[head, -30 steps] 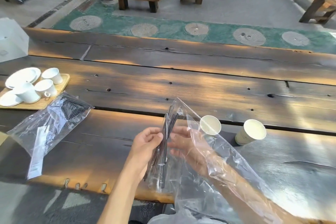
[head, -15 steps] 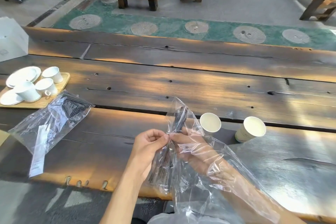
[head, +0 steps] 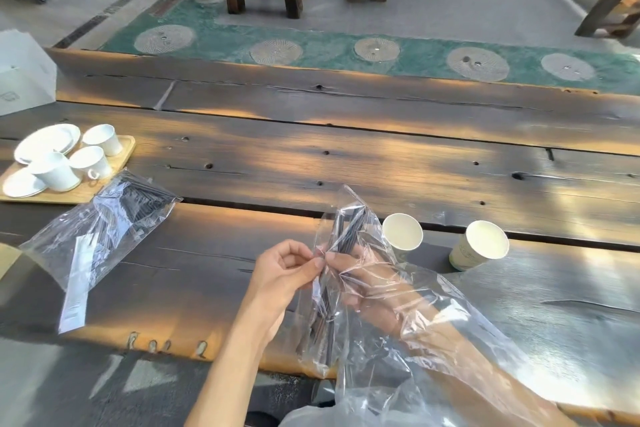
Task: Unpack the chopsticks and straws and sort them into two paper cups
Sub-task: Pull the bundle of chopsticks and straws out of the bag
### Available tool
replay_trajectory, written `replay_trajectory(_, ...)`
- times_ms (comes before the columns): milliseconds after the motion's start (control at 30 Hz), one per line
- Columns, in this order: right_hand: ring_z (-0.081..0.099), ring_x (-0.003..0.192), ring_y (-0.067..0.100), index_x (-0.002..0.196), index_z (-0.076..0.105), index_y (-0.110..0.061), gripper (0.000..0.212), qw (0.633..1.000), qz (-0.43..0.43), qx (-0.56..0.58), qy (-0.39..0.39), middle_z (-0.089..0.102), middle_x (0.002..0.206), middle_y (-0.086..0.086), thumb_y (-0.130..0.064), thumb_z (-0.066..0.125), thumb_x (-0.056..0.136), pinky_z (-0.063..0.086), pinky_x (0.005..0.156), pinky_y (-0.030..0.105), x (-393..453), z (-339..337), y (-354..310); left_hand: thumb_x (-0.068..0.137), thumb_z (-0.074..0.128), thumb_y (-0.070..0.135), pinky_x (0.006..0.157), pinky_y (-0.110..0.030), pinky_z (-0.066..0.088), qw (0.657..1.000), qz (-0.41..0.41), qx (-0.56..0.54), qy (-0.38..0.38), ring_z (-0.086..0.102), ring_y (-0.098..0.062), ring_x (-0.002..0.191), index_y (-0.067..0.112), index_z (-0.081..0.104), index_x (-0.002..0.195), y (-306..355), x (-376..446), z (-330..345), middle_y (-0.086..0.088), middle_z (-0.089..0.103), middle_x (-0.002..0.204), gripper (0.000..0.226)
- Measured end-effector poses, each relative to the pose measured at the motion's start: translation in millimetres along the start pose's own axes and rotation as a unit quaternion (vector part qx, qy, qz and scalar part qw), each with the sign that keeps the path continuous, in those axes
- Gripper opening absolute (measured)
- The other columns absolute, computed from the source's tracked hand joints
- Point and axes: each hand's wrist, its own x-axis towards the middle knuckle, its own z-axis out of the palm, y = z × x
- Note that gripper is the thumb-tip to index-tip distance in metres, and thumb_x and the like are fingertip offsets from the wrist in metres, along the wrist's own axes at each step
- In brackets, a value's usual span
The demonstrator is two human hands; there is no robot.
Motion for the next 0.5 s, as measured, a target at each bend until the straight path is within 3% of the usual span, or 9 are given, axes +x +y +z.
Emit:
replay_trajectory(33, 0.068, 0.100, 0.017, 0.119, 0.067, -0.014, 0.047, 1.000, -0.003, 0.003, 0.007, 0.072, 0.110, 0.002, -0.026, 0.083, 0.076, 0.054, 0.086, 0.033, -1, 1, -2, 0.081, 0.076, -0.001, 0.062, -0.023, 0.052, 1.000, 0.001, 0.004, -0.003, 0.064, -0.012, 0.065, 0.001, 0.066, 0.090, 0, 0, 0, -0.002, 0.070, 0.070, 0.014)
replay_trajectory(100, 0.068, 0.094, 0.019, 0.114, 0.065, -0.013, 0.031, 0.999, -0.026, -0.041, -0.007, 0.072, 0.104, 0.004, -0.019, 0.074, 0.085, 0.054, 0.084, 0.036, -7, 7, -10, 0.081, 0.076, -0.001, 0.062, -0.024, 0.052, 1.000, 0.003, 0.009, -0.001, 0.063, -0.012, 0.065, 0.000, 0.067, 0.092, -2, -1, 0, -0.003, 0.071, 0.071, 0.014)
replay_trajectory(367, 0.070, 0.077, 0.014, 0.102, 0.070, -0.011, 0.011, 0.993, -0.076, -0.079, -0.033, 0.074, 0.088, 0.002, -0.014, 0.065, 0.093, 0.054, 0.076, 0.032, -11, 11, -10, 0.087, 0.068, -0.004, 0.067, -0.030, 0.047, 0.997, -0.021, -0.062, 0.040, 0.057, -0.018, 0.067, -0.002, 0.066, 0.090, -11, 3, -6, -0.007, 0.065, 0.072, 0.004)
replay_trajectory(500, 0.066, 0.059, 0.015, 0.072, 0.075, -0.013, 0.034, 0.989, -0.107, -0.077, -0.068, 0.070, 0.069, 0.005, -0.001, 0.054, 0.095, 0.055, 0.062, 0.028, -13, 14, -13, 0.084, 0.070, 0.006, 0.065, -0.028, 0.047, 0.995, -0.044, -0.081, 0.028, 0.058, -0.020, 0.069, 0.003, 0.069, 0.090, -9, 5, -11, -0.006, 0.067, 0.073, 0.007)
